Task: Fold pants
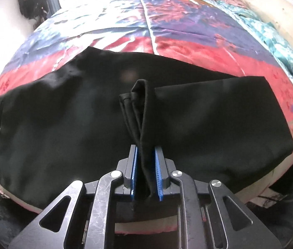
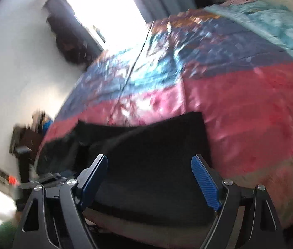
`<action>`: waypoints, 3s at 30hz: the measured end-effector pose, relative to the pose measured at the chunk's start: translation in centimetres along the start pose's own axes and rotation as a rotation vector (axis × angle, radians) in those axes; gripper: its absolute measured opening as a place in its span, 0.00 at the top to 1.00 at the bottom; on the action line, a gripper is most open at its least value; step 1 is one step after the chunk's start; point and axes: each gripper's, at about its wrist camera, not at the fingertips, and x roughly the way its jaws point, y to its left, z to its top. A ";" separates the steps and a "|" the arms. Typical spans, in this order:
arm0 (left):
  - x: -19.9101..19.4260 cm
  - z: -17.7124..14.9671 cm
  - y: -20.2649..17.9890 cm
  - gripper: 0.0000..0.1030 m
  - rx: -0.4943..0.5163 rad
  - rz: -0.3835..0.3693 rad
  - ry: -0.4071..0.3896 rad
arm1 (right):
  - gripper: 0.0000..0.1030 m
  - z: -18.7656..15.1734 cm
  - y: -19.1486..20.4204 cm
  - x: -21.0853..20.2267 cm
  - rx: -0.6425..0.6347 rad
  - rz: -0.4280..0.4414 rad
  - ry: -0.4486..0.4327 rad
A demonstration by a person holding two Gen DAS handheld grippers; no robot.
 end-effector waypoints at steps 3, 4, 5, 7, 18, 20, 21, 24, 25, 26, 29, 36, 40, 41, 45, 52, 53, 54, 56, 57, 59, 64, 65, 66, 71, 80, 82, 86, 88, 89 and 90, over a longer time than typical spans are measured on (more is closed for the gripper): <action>-0.1 -0.3 1.0 0.79 -0.037 -0.022 0.010 | 0.19 -1.4 -0.7 5.8 -0.051 -0.012 0.201; -0.1 -0.3 1.1 0.76 -0.041 -0.027 0.013 | 0.19 -1.5 -0.4 6.1 -0.099 -0.027 0.201; -0.2 -0.3 1.2 0.73 -0.046 -0.035 0.014 | 0.19 -0.8 0.4 5.5 -0.142 -0.039 0.197; -0.2 -0.4 1.6 0.72 -0.057 -0.056 0.012 | 0.19 0.9 1.0 4.7 -0.134 -0.001 0.206; -0.1 -0.6 1.3 0.68 -0.053 -0.063 0.006 | 0.26 4.9 -3.3 7.4 0.067 0.047 0.184; -0.1 -0.6 1.4 0.67 -0.052 -0.067 0.003 | 0.26 4.7 -2.4 4.6 0.047 0.062 0.152; -0.1 -0.7 1.4 0.67 -0.055 -0.070 0.001 | 0.26 4.5 -1.9 3.2 0.031 0.076 0.135; -0.1 -0.9 1.5 0.64 -0.064 -0.080 -0.008 | 0.22 1.7 -0.2 -0.3 -0.030 0.086 0.094; 0.0 -0.9 1.5 0.62 -0.067 -0.086 -0.010 | 0.16 0.6 0.1 -0.3 -0.032 0.080 0.101; 0.0 -0.9 1.4 0.56 -0.069 -0.092 -0.012 | 0.16 -1.0 0.2 0.3 -0.036 0.066 0.132; -0.2 -0.8 1.0 0.42 -0.061 -0.108 0.001 | 0.15 -4.3 -0.2 2.8 -0.048 -0.006 0.213; -4.2 -0.8 4.0 0.26 -0.119 -0.101 -0.073 | 0.06 -4.4 0.0 2.2 0.057 -0.001 0.153; -5.3 -0.3 8.1 0.21 -0.169 -0.040 -0.117 | 0.00 -4.4 0.5 2.1 0.059 -0.025 0.123; -5.3 -0.1 9.8 0.21 -0.189 -0.010 -0.123 | 0.00 -4.5 0.7 2.1 0.060 -0.044 0.119; -4.0 0.7 15.9 0.21 -0.302 0.029 -0.125 | 0.00 -4.0 0.9 3.5 0.061 -0.087 0.123; 1.0 0.1 17.7 0.04 -0.203 0.153 -0.050 | 0.00 -4.2 2.3 5.1 -0.039 -0.182 0.169; 1.3 0.0 16.9 0.01 -0.164 0.182 -0.039 | 0.00 -4.3 2.7 5.3 -0.066 -0.205 0.181; 1.7 -0.3 16.0 0.01 -0.134 0.226 -0.040 | 0.00 -4.4 3.0 5.5 -0.084 -0.222 0.187; 1.7 -0.7 16.0 0.01 -0.165 0.235 -0.057 | 0.00 -4.5 3.3 5.8 -0.110 -0.252 0.192; 1.6 -0.8 16.1 0.01 -0.180 0.231 -0.060 | 0.00 -4.6 3.3 5.8 -0.110 -0.256 0.190; 1.7 -0.7 16.1 0.01 -0.189 0.239 -0.057 | 0.00 -4.6 3.3 5.8 -0.103 -0.261 0.184; 1.7 -0.5 16.1 0.00 -0.195 0.246 -0.042 | 0.00 -4.7 3.5 6.0 -0.111 -0.289 0.183; 1.7 -0.4 16.0 0.00 -0.193 0.249 -0.041 | 0.00 -4.7 3.5 6.1 -0.113 -0.294 0.183; 1.8 -0.3 16.0 0.00 -0.191 0.252 -0.041 | 0.00 -4.7 3.6 6.1 -0.115 -0.299 0.182; 2.0 -0.2 15.9 0.00 -0.186 0.259 -0.040 | 0.00 -4.9 3.8 6.3 -0.125 -0.315 0.185; 1.5 -0.4 15.7 0.01 -0.166 0.278 -0.077 | 0.00 -4.8 4.0 6.7 -0.130 -0.346 0.201; 0.5 0.3 16.9 0.01 -0.170 0.213 -0.027 | 0.00 -4.7 4.1 6.7 -0.130 -0.348 0.208; -4.4 2.3 23.1 0.00 -0.259 0.087 -0.107 | 0.00 -4.5 4.0 6.8 -0.125 -0.348 0.227; -5.4 3.3 27.9 0.00 -0.355 0.104 -0.090 | 0.00 -4.5 4.0 6.8 -0.125 -0.349 0.227; -5.1 3.6 30.3 0.00 -0.407 0.103 -0.058 | 0.00 -4.4 4.0 6.8 -0.124 -0.349 0.226; -4.2 3.8 33.2 0.01 -0.476 0.088 -0.013 | 0.00 -4.5 4.0 6.8 -0.124 -0.351 0.225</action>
